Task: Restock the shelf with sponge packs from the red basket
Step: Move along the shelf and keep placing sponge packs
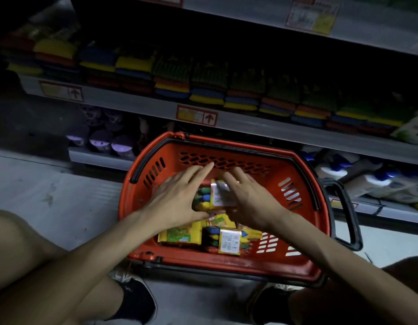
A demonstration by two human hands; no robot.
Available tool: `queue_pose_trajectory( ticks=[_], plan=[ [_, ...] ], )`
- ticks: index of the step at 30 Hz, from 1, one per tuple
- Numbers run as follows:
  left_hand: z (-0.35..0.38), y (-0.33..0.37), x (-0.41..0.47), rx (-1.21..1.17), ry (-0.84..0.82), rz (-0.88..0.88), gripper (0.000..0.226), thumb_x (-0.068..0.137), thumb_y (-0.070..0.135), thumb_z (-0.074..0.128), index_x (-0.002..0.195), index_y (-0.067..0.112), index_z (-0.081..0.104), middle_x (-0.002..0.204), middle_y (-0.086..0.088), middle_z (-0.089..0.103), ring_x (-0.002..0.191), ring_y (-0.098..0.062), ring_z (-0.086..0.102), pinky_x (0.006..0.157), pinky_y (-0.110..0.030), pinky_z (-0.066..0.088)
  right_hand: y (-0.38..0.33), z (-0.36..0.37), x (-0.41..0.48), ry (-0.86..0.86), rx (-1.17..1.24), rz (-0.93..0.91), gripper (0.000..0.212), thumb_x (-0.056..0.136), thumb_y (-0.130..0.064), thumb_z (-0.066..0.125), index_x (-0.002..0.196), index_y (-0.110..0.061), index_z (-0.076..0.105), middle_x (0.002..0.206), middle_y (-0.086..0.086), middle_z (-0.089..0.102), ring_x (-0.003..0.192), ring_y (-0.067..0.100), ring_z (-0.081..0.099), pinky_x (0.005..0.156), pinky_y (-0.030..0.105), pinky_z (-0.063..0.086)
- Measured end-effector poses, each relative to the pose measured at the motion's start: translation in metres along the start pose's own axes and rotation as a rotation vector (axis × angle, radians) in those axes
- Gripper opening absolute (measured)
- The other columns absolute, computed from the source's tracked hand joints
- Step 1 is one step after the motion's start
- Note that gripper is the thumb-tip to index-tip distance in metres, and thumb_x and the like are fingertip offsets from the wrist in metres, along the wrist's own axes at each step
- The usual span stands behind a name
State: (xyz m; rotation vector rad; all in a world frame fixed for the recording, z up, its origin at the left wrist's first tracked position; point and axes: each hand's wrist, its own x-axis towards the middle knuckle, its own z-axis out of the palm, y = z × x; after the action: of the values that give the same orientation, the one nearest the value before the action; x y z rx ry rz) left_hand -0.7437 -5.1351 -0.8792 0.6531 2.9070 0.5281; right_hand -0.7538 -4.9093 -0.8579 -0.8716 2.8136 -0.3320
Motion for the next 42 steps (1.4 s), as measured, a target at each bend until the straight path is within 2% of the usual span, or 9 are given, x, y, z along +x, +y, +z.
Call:
queue_pose_trajectory(
  ticks=[4,9,15,18,23,28,34,38,42],
  plan=[
    [0.000,0.005,0.002,-0.083,0.050,-0.029,0.114,0.073,0.045,0.084,0.161,0.041,0.011,0.155,0.014,0.041,0.139,-0.015,0.044,0.106,-0.038,0.045,-0.009,-0.006,0.001,0.095,0.055,-0.082,0.084,0.071,-0.013,0.078,0.146,-0.009,0.041,0.131,0.008,0.048,0.115,0.028,0.048,0.096,0.037,0.046],
    [-0.008,-0.004,0.004,-0.070,0.124,-0.144,0.090,0.072,0.032,0.086,0.148,0.029,0.038,0.144,0.006,0.053,0.132,-0.021,0.051,0.091,-0.039,0.051,0.014,0.009,0.003,0.119,0.143,0.212,0.108,0.080,-0.029,0.082,0.160,-0.002,0.016,0.150,0.017,0.041,0.135,0.035,0.039,0.115,0.042,0.034],
    [-0.006,-0.015,-0.002,-0.027,0.138,-0.163,0.077,0.073,0.022,0.082,0.134,0.024,0.035,0.129,0.000,0.058,0.122,-0.021,0.056,0.072,-0.032,0.047,0.016,0.065,-0.005,-0.461,0.020,0.171,0.087,0.082,-0.034,0.082,0.154,-0.022,0.035,0.150,0.011,0.048,0.133,0.032,0.050,0.105,0.038,0.046],
    [-0.004,-0.019,-0.006,0.003,0.160,-0.129,0.079,0.071,0.019,0.084,0.134,0.024,0.036,0.135,0.001,0.056,0.129,-0.020,0.051,0.082,-0.032,0.050,0.008,0.095,-0.013,-0.577,-0.084,0.096,0.085,0.089,-0.043,0.072,0.159,-0.027,0.026,0.147,0.012,0.046,0.133,0.035,0.049,0.103,0.041,0.045],
    [-0.007,-0.025,-0.013,0.008,0.182,-0.068,0.089,0.064,0.012,0.087,0.140,0.022,0.041,0.146,0.002,0.045,0.138,-0.019,0.041,0.101,-0.035,0.049,0.013,0.106,-0.010,-0.520,-0.153,-0.024,0.090,0.098,-0.040,0.057,0.162,-0.034,-0.006,0.155,0.014,0.034,0.135,0.035,0.047,0.094,0.043,0.049],
    [-0.010,-0.030,-0.019,0.017,0.177,-0.112,0.094,0.061,0.012,0.086,0.141,0.026,0.039,0.145,0.000,0.043,0.139,-0.027,0.040,0.109,-0.046,0.044,0.020,0.115,-0.004,-0.459,-0.193,-0.001,0.082,0.097,-0.062,0.044,0.160,-0.034,-0.002,0.153,0.017,0.033,0.126,0.040,0.053,0.090,0.049,0.052],
    [-0.010,-0.034,-0.022,-0.015,0.192,-0.183,0.090,0.066,0.012,0.085,0.142,0.030,0.039,0.142,-0.001,0.040,0.131,-0.026,0.045,0.101,-0.043,0.049,0.030,0.112,0.001,-0.404,-0.126,0.184,0.067,0.101,-0.052,0.038,0.160,-0.033,0.011,0.144,0.015,0.037,0.121,0.040,0.054,0.089,0.047,0.050],
    [-0.010,-0.034,-0.023,-0.044,0.183,-0.225,0.091,0.070,0.030,0.086,0.143,0.032,0.033,0.142,0.001,0.042,0.123,-0.027,0.052,0.098,-0.045,0.049,0.027,0.112,0.005,-0.472,-0.150,0.212,0.082,0.093,-0.064,0.055,0.155,-0.026,0.019,0.140,0.015,0.036,0.114,0.039,0.058,0.077,0.042,0.048],
    [-0.015,-0.033,-0.023,0.006,0.210,-0.228,0.093,0.069,0.030,0.087,0.144,0.032,0.032,0.143,0.001,0.043,0.124,-0.027,0.052,0.097,-0.043,0.050,0.027,0.097,0.003,-0.378,0.037,0.314,0.063,0.091,-0.057,0.060,0.138,-0.023,0.034,0.126,0.014,0.039,0.106,0.039,0.061,0.081,0.045,0.052]
  ],
)
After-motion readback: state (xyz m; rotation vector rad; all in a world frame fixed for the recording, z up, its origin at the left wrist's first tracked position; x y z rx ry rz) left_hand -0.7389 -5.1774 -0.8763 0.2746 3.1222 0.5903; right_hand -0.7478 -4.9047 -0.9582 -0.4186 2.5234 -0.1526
